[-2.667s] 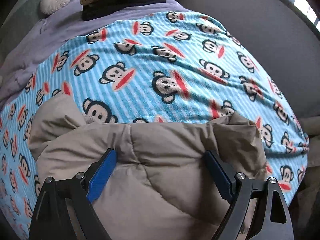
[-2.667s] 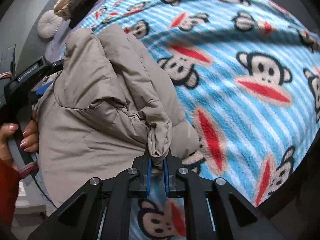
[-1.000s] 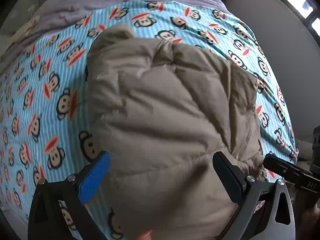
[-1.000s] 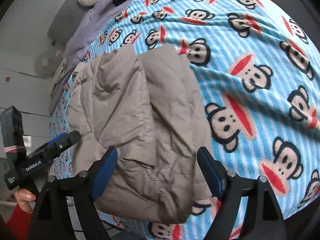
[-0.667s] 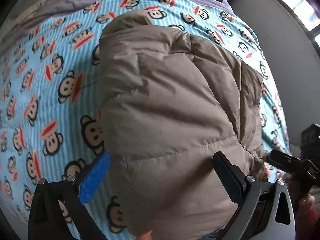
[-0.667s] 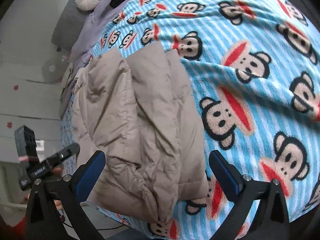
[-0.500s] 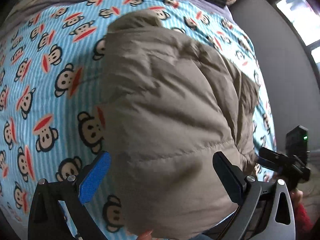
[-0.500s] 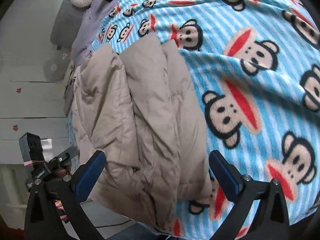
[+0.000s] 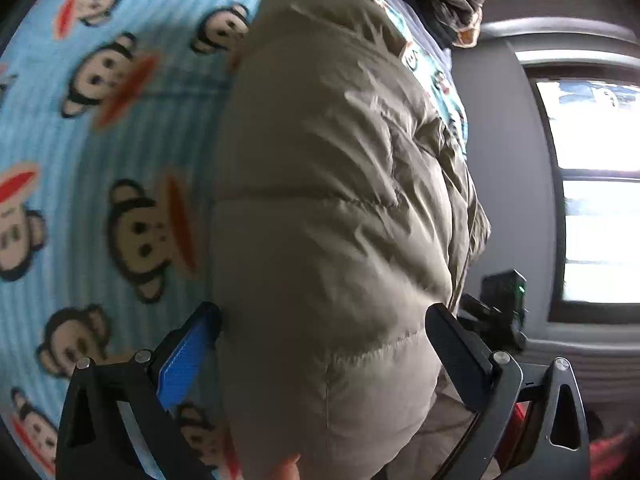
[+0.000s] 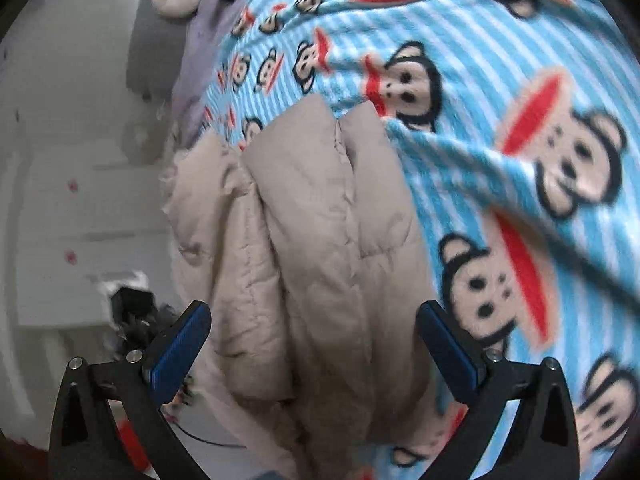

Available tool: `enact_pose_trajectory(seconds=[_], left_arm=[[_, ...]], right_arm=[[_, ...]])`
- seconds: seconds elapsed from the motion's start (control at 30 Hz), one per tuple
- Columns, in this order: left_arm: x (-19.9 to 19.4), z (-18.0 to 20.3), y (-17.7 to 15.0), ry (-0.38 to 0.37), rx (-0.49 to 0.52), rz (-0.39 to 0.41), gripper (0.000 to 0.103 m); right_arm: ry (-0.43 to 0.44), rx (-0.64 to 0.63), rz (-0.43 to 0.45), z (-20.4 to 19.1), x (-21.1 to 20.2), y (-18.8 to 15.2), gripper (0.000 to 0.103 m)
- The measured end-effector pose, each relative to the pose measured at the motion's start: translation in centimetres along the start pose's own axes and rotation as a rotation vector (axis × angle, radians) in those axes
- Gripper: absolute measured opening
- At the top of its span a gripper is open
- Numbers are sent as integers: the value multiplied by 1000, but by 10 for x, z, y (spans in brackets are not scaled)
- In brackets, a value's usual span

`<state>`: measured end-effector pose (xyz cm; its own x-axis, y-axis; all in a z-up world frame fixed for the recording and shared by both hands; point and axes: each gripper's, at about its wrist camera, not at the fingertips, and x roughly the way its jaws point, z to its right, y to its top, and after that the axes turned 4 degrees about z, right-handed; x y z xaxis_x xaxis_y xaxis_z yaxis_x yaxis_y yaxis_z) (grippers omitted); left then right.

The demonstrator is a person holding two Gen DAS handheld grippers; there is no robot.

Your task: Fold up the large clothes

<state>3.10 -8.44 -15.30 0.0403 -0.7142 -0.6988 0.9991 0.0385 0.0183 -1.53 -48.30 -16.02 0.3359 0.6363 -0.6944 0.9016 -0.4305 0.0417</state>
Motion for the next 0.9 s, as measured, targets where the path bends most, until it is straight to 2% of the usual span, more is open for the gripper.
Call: enact_pose_trajectory(seconds=[0.1,0.2,0.27,0.4,0.47,0.63,0.77,0.9], left_arm=[[13,-4,6,-30,13,-17,102],[18,-12,12,-74,-2,-17,102],[24,-18,15,-76,-1,-27,102],[39,-20,18,-74,18,-56,102],[45,-20,19,-81,16,-60,102],[63,-28,25,-112,-26,-85,103],[72,-29,26,-111,-60,-89,103],[72,-11,20,-81,-26,-57,102]], right_arm=[[0,-21,-41,6,12,11,103],[118,2,-83,15,22,20,103],[164,6,-102,17,27,25,103],[65,-77,-139,13,39,32,103],[98,-65,-162,11,50,34,103],[250,-15,-229,8,86,36,103],[232,-1,-245,1,107,39,103],[212,51,-219,2,106,38,102]])
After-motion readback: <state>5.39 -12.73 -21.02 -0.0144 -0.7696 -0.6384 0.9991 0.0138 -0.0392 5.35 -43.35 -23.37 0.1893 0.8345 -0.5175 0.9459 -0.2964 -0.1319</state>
